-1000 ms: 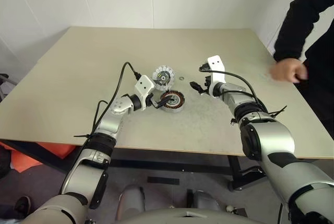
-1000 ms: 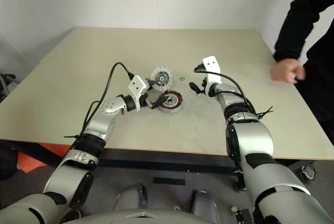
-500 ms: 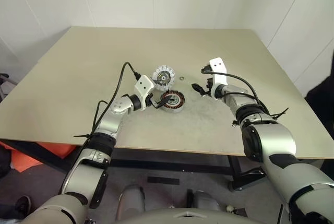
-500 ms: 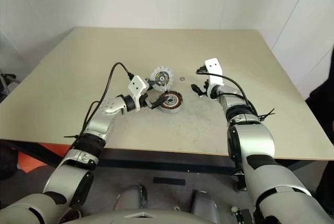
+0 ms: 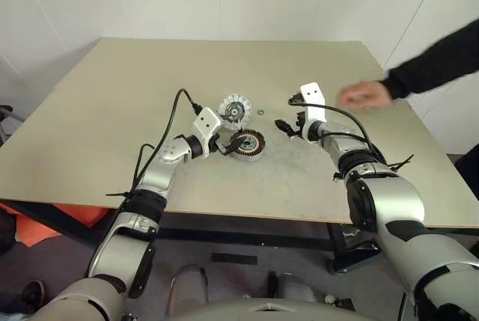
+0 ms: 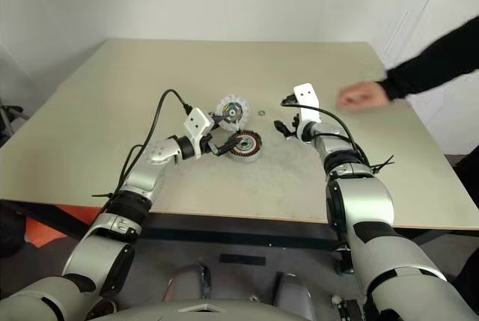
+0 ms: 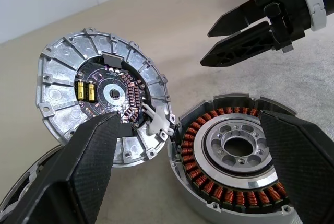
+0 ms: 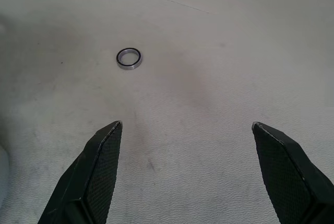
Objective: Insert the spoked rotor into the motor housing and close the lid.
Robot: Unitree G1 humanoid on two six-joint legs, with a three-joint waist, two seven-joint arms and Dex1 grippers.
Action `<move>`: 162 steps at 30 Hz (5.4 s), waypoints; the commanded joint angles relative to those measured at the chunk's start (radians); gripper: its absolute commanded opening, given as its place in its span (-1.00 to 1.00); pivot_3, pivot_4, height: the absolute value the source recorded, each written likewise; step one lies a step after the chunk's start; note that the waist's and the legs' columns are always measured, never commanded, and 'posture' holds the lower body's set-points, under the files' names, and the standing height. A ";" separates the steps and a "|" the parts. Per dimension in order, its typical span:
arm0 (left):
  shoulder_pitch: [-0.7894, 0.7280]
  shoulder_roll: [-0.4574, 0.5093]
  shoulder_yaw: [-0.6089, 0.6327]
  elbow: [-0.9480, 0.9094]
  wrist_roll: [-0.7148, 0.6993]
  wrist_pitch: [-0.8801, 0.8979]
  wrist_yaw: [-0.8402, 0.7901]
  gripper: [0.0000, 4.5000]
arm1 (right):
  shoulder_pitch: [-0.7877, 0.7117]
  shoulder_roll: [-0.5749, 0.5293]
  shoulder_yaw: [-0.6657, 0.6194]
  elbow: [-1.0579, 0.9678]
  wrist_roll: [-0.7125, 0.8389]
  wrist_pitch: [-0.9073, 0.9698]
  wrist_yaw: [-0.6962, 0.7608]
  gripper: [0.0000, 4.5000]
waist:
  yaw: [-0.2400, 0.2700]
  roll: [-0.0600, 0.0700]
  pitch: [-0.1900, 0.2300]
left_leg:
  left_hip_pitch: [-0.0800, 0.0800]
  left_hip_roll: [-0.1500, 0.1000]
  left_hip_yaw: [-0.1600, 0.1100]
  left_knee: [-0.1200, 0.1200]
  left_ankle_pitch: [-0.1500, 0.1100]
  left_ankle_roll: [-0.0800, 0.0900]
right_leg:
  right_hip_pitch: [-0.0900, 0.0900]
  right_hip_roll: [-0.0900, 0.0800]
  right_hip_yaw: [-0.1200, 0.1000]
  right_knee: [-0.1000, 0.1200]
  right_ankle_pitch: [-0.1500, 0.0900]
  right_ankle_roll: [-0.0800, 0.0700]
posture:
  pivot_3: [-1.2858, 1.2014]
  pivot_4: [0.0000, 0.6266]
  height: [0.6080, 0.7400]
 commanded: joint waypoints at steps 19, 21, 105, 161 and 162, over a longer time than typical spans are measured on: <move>-0.001 0.014 0.009 -0.038 -0.005 -0.020 -0.001 1.00 | 0.202 -0.143 -0.122 -0.431 0.152 0.187 0.038 0.99 | 0.006 -0.001 0.000 | 0.000 0.000 0.001 -0.001 0.000 0.001 | 0.001 0.000 0.000 -0.003 0.000 0.000 | 0.03 -1.00 1.00; -0.006 0.013 0.008 -0.032 -0.004 -0.021 -0.004 1.00 | 0.242 -0.141 -0.124 -0.518 0.165 0.233 0.036 0.99 | 0.005 -0.001 0.000 | 0.000 0.000 0.001 -0.001 0.000 0.001 | 0.001 0.000 0.000 -0.003 0.000 0.000 | 0.03 -1.00 1.00; -0.008 0.220 0.066 0.007 -0.060 0.093 -0.196 1.00 | 0.463 0.101 0.263 -1.191 0.151 0.531 0.115 -0.70 | 0.003 -0.001 0.000 | 0.003 0.001 0.000 -0.008 0.002 -0.004 | 0.003 0.002 0.000 -0.007 0.001 -0.001 | 0.03 -1.00 1.00; -0.012 0.194 0.052 0.015 -0.030 0.059 -0.138 1.00 | 0.440 0.063 0.241 -1.174 0.171 0.489 0.124 -0.08 | 0.002 -0.002 0.000 | 0.010 0.000 0.000 -0.011 0.005 -0.008 | 0.007 0.002 0.000 -0.006 0.001 -0.001 | 0.03 -1.00 1.00; -0.012 0.192 0.053 0.017 -0.029 0.057 -0.138 1.00 | 0.438 0.065 0.239 -1.168 0.170 0.488 0.123 -0.24 | 0.002 -0.002 0.000 | 0.010 0.000 0.000 -0.011 0.005 -0.008 | 0.007 0.002 0.000 -0.006 0.001 -0.001 | 0.03 -1.00 1.00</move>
